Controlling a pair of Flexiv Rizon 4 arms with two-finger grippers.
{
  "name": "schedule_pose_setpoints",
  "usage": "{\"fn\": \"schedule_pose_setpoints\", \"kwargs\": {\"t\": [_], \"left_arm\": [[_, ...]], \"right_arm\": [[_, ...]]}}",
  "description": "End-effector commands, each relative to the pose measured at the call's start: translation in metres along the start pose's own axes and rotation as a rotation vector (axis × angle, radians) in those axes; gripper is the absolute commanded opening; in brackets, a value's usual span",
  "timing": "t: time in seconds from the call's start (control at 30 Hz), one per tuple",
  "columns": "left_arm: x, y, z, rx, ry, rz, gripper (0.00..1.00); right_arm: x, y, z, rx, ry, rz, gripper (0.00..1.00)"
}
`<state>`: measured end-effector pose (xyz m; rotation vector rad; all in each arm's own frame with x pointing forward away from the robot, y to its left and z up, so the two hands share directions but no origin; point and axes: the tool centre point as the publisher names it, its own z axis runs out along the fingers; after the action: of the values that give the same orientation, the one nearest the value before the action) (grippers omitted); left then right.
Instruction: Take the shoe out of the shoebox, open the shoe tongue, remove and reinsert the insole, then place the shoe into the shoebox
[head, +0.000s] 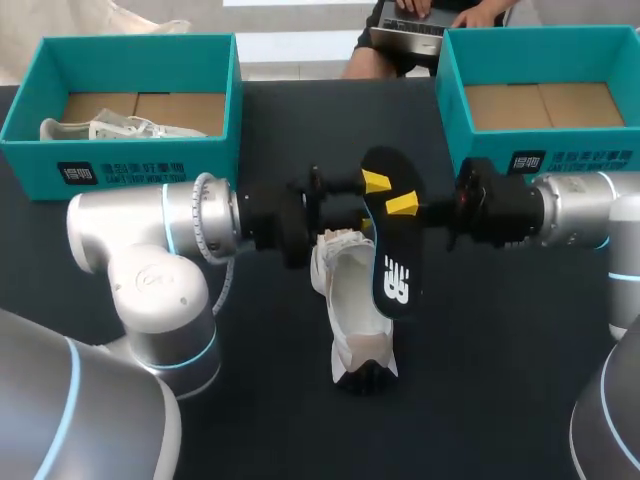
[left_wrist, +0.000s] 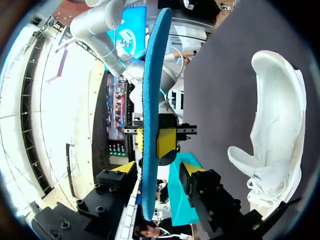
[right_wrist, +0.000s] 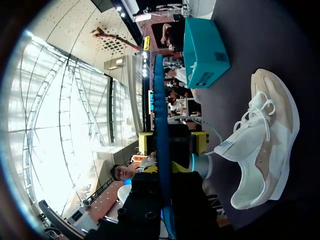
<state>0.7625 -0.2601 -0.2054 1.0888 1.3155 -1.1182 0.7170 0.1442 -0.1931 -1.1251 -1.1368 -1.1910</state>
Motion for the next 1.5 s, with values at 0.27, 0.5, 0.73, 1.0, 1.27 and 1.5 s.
{"fn": "schedule_pose_setpoints", "kwargs": {"t": [0.27,0.5,0.73,1.0,1.27,1.5], "left_arm": [[0.000,0.002,0.015,-0.017,-0.027,0.000,0.40],[-0.001,-0.001,0.019,-0.010,-0.028,0.002,0.32],[0.000,-0.002,0.018,-0.006,-0.029,0.001,0.00],[-0.003,-0.003,0.015,-0.007,0.006,-0.021,0.00],[-0.028,-0.009,-0.011,-0.005,0.101,-0.178,0.00],[-0.039,-0.016,-0.036,0.035,0.226,-0.279,0.00]], "right_arm": [[0.000,-0.001,0.004,0.002,0.001,-0.012,0.00],[-0.002,-0.001,0.004,0.000,0.004,-0.010,0.00],[-0.004,-0.002,0.003,-0.009,0.007,-0.008,0.00],[-0.001,-0.007,0.001,-0.014,-0.022,-0.053,1.00],[0.026,-0.036,-0.021,-0.040,-0.161,-0.233,1.00],[0.040,-0.046,-0.038,-0.033,-0.275,-0.391,1.00]]}}
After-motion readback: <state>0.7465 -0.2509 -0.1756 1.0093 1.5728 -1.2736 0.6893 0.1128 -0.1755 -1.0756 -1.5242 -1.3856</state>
